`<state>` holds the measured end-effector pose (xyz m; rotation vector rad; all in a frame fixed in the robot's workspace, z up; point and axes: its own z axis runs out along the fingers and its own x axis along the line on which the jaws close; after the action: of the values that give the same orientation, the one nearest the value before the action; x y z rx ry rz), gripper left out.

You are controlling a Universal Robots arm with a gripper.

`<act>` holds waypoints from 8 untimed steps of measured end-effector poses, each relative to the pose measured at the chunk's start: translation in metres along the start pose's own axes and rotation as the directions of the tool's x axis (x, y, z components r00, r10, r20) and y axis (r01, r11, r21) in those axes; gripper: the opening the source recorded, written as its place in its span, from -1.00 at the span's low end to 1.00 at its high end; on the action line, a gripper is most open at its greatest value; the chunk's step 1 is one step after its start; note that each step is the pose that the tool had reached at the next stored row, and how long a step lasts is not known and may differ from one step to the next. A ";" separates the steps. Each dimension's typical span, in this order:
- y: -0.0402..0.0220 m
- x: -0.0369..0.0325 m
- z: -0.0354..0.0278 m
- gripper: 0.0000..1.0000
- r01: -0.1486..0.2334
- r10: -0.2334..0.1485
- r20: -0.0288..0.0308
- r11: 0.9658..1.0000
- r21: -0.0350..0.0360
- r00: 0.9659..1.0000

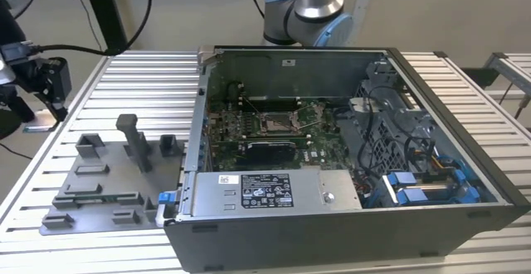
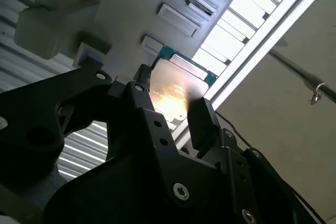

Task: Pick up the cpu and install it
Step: 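Place the cpu into insertion slot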

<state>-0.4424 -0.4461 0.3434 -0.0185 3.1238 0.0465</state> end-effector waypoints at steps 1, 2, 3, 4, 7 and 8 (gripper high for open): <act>0.0004 -0.0001 -0.0039 -1.00 0.000 0.000 0.000 1.000 0.000 1.000; 0.0008 -0.0001 -0.0077 -1.00 0.000 0.000 0.000 1.000 0.000 1.000; 0.0011 -0.0002 -0.0114 -1.00 0.000 0.000 0.000 1.000 0.000 1.000; 0.0016 -0.0003 -0.0149 -1.00 0.000 0.000 0.000 1.000 0.000 1.000; 0.0028 -0.0005 -0.0252 -1.00 0.000 0.000 0.000 1.000 0.000 1.000; 0.0032 -0.0006 -0.0285 -1.00 0.000 0.000 0.000 1.000 0.000 1.000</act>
<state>-0.4423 -0.4437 0.3719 -0.0186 3.1239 0.0465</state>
